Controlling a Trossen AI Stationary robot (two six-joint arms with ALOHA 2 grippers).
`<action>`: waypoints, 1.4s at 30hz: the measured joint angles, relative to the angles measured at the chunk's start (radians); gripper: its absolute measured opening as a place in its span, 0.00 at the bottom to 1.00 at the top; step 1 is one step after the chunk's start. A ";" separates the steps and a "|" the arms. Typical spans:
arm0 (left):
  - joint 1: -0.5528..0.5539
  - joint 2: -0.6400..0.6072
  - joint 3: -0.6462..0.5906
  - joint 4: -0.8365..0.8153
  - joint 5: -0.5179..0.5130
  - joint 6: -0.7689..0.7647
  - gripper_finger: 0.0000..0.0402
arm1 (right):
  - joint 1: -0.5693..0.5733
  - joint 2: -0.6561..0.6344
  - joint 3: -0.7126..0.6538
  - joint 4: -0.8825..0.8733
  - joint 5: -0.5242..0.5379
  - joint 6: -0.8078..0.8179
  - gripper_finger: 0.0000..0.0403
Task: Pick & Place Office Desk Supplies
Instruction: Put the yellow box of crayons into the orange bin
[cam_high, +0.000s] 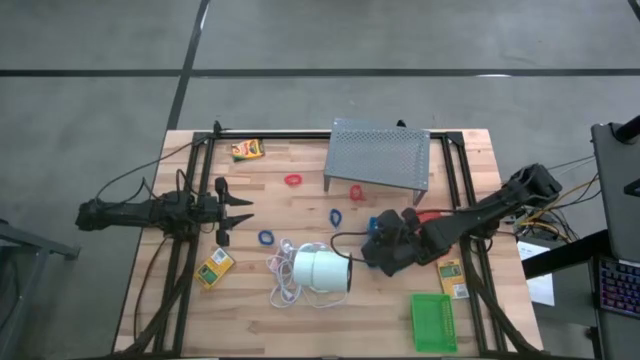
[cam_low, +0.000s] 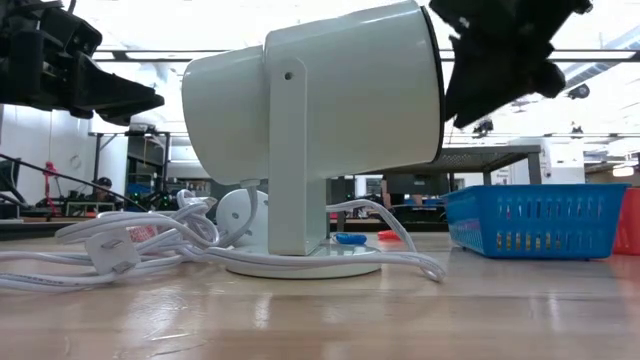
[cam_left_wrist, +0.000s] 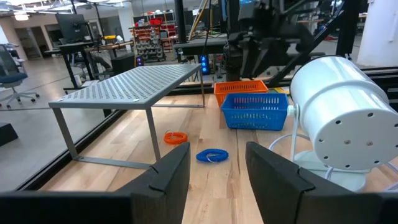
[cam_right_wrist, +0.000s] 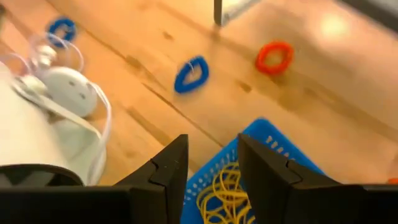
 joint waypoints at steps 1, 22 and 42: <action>0.000 0.000 0.000 0.000 0.000 0.000 0.40 | 0.010 -0.004 0.002 0.003 0.025 -0.001 0.34; 0.000 0.000 0.000 0.000 0.000 0.000 0.40 | 0.170 -0.434 -0.394 0.772 0.207 -0.939 0.34; 0.000 0.000 0.000 0.000 0.000 0.000 0.40 | 0.028 -1.183 -0.878 1.070 0.025 -1.277 0.34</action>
